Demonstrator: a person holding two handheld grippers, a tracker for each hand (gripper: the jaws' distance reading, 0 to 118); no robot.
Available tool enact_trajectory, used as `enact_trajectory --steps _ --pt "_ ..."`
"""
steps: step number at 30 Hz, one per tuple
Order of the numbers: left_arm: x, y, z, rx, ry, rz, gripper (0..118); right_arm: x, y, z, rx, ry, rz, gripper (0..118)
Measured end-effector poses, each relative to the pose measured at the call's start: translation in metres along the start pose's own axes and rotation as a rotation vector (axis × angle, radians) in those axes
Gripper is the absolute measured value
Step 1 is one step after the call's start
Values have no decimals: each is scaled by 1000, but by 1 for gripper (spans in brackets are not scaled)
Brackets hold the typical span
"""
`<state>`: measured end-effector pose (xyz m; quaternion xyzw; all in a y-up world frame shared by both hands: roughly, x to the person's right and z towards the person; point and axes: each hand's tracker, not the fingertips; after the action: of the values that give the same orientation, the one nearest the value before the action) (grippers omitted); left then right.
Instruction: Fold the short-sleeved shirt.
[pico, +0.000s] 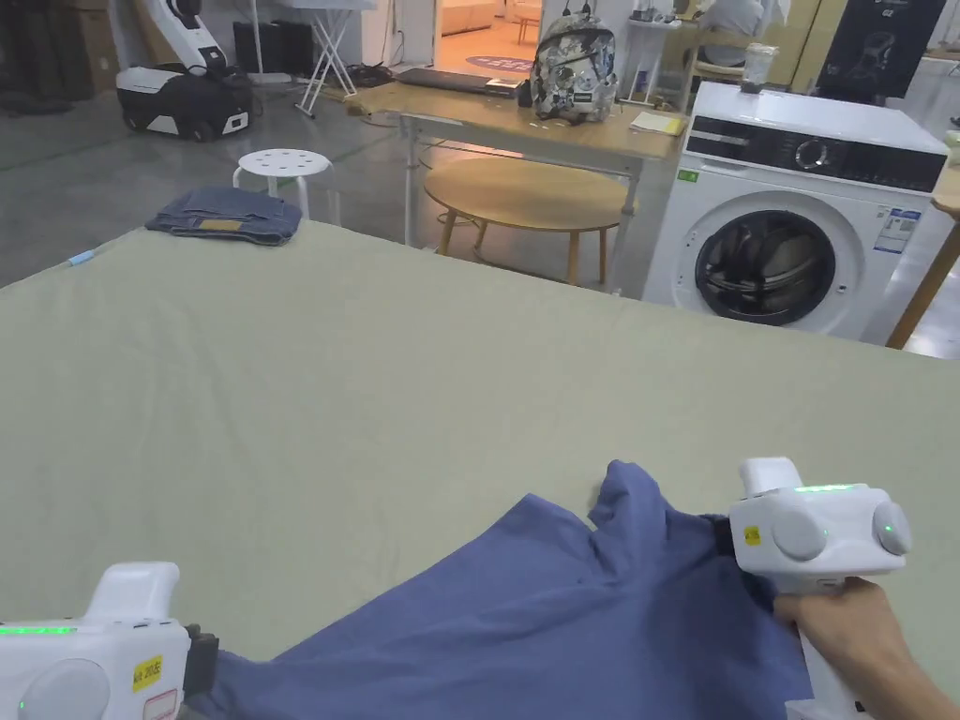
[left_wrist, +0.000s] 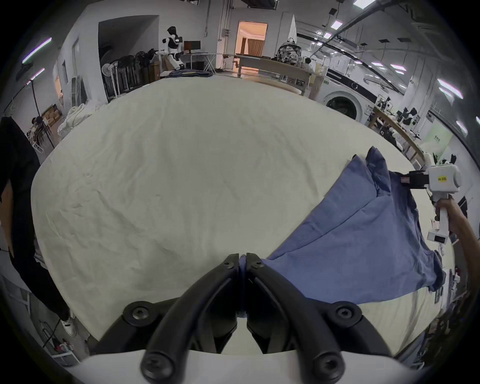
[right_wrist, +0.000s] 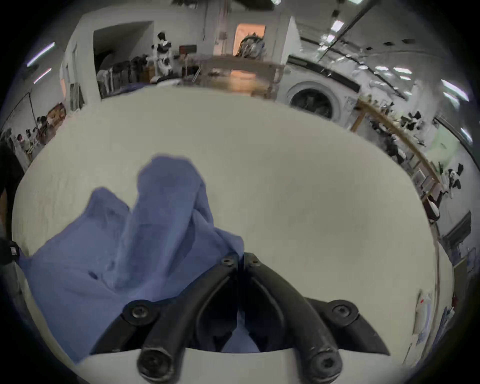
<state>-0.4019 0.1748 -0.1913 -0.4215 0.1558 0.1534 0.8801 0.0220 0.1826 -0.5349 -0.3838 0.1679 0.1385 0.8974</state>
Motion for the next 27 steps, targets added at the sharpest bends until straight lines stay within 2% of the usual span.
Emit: enact_trajectory --steps 3,11,16,20,27 --pt "2 10 16 55 -15 -25 0 14 4 42 95 16 -23 1" --pt "31 68 67 214 -95 -96 0 43 11 187 335 -192 -3 1" --pt "64 121 99 317 -134 -154 0 75 19 253 454 -299 -79 1" --pt "92 159 122 377 -158 -184 0 95 27 299 521 -340 -151 1" --pt "142 220 166 479 -168 -238 0 118 45 351 613 -412 -200 1"
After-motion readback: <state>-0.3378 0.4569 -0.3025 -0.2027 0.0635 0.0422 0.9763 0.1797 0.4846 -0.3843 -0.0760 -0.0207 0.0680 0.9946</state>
